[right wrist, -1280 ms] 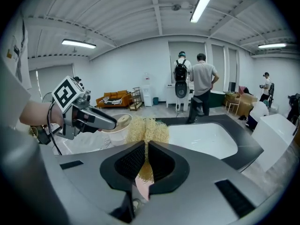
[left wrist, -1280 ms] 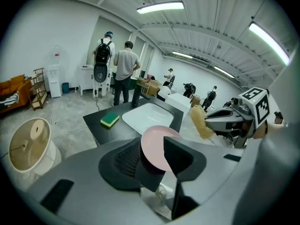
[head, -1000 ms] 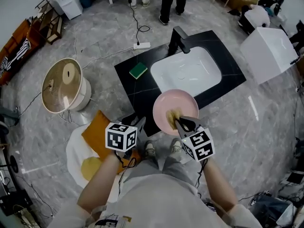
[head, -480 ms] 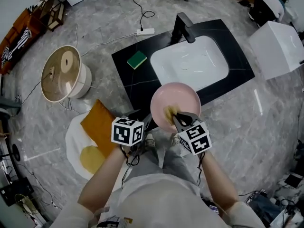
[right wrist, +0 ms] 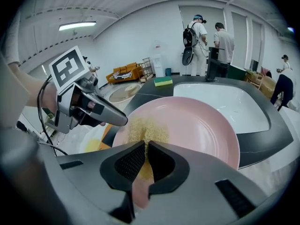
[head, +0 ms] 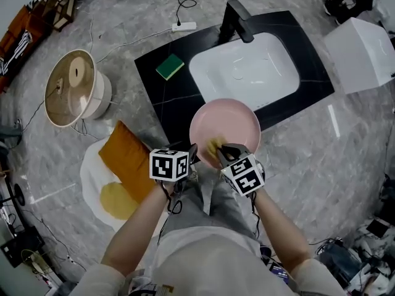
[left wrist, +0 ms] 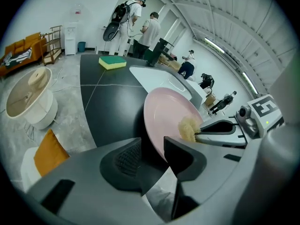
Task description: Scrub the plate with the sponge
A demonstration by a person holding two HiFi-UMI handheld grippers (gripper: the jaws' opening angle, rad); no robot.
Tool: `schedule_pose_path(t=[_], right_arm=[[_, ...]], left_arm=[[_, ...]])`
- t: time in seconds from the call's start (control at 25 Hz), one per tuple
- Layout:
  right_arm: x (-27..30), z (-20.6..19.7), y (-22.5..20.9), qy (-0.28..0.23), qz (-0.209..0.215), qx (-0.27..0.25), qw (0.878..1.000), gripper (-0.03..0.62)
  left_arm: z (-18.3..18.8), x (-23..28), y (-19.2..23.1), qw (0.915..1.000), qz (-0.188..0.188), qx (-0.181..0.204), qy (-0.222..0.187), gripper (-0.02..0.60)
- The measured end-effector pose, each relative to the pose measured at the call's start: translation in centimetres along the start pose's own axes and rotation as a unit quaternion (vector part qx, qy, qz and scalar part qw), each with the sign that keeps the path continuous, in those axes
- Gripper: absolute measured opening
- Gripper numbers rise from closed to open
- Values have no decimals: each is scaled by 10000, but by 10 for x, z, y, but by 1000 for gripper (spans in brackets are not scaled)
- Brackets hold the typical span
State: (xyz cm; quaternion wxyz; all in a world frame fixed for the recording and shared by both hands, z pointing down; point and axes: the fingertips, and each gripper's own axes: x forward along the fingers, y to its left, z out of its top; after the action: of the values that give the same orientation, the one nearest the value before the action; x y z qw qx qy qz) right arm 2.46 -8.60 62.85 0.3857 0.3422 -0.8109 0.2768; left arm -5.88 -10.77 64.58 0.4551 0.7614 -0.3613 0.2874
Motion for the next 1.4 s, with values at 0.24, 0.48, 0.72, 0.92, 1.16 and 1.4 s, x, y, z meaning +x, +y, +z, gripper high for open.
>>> schedule_pose_path(t=[0.24, 0.48, 0.72, 0.92, 1.16, 1.4], right_arm=[[19, -10, 1, 319, 203, -42, 9993, 46], [31, -5, 3, 501, 362, -256, 9978, 48], [45, 14, -3, 446, 443, -464, 9969, 46], [59, 39, -15, 442, 456, -760, 9951, 46], [68, 61, -49, 386, 298, -606, 9970, 46], [51, 53, -89, 518, -216, -549, 9969, 46]], left_arm=[[-4, 15, 1, 9990, -183, -401, 52, 160], [0, 19, -1, 9991, -132, -410, -37, 89], [7, 21, 5, 9968, -47, -790, 72, 57], [10, 22, 4, 9985, 60, -498, 200, 57], [14, 22, 10, 9972, 154, -711, 179, 51], [29, 22, 24, 9963, 314, -796, 25, 29]])
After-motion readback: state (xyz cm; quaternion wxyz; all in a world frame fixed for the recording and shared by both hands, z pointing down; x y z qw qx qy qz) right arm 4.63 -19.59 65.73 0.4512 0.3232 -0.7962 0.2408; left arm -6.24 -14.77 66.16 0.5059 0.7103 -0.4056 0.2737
